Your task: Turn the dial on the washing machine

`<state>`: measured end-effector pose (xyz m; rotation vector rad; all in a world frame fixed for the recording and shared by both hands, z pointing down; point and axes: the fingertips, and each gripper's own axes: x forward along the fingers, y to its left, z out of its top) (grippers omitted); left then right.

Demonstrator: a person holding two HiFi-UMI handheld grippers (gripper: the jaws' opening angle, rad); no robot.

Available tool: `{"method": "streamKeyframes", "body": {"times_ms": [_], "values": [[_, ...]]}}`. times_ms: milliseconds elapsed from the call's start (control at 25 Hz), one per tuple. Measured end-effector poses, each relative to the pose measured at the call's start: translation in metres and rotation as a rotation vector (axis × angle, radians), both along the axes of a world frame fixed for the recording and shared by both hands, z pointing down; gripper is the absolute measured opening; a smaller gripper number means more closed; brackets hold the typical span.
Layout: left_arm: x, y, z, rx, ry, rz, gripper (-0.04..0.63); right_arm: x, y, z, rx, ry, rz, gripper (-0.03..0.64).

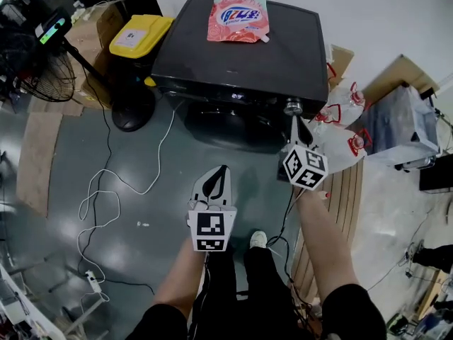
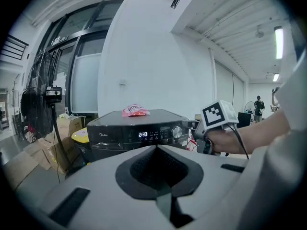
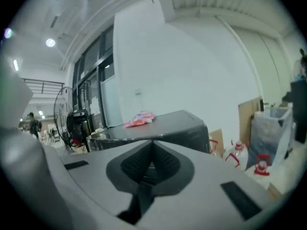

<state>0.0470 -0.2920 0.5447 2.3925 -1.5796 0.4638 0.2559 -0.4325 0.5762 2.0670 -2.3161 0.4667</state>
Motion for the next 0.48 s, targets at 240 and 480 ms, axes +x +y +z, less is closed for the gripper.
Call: {"method": "streamKeyframes", "body": {"times_ms": [240, 480], "values": [[0.009, -0.002, -0.058, 0.046, 0.025, 0.018, 0.012, -0.029, 0.078, -0.096, 0.188, 0.26, -0.035, -0.002], [0.025, 0.012, -0.125, 0.093, 0.078, 0.064, 0.012, -0.033, 0.146, -0.174, 0.254, 0.241, -0.02, -0.002]]}}
